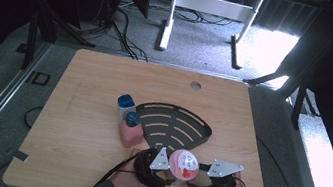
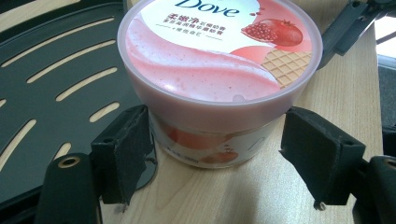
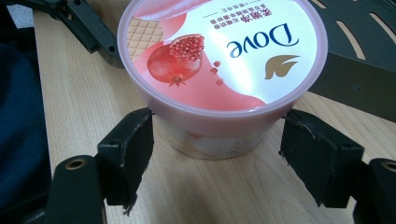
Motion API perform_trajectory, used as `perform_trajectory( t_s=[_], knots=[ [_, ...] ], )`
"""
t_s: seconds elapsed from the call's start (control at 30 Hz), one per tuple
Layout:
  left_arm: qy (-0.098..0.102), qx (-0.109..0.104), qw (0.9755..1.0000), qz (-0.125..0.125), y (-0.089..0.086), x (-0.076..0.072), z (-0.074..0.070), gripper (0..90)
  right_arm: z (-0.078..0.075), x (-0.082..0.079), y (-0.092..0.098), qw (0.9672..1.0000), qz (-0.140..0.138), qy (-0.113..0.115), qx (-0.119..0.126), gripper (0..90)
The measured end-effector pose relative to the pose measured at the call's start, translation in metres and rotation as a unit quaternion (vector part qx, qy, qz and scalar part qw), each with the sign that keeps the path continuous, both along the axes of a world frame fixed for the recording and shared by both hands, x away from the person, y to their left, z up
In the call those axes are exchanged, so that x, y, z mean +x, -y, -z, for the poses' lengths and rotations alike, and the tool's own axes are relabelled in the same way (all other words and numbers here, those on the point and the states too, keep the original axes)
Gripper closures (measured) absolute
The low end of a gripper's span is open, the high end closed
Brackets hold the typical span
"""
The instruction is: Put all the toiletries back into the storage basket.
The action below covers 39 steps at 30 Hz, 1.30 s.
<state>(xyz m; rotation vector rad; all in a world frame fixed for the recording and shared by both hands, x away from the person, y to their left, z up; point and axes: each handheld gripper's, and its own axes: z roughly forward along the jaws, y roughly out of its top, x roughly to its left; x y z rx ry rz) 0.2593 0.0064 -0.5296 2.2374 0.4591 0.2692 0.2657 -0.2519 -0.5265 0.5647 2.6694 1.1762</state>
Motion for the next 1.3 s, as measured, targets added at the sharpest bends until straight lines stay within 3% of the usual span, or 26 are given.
perform_trajectory(
  t_s=[0.23,0.47,1.03,1.3],
  knots=[
    [-0.021,-0.004,0.9998,-0.001,0.000,0.003,0.003,24.7,-0.002,-0.002,0.000,1.0000,0.000,0.007,-0.001,25.3],
    [-0.016,-0.003,0.9998,-0.006,0.001,0.001,0.002,24.6,-0.002,-0.002,-0.001,0.9999,0.001,0.009,-0.007,24.8],
    [0.003,0.010,0.9999,0.002,0.006,0.003,-0.016,24.7,-0.012,-0.002,0.004,0.9999,0.008,0.013,0.003,24.7],
    [0.002,0.002,1.0000,-0.002,0.006,0.007,-0.022,24.7,-0.020,0.002,0.006,0.9997,0.005,0.021,0.007,24.6]
  ],
)
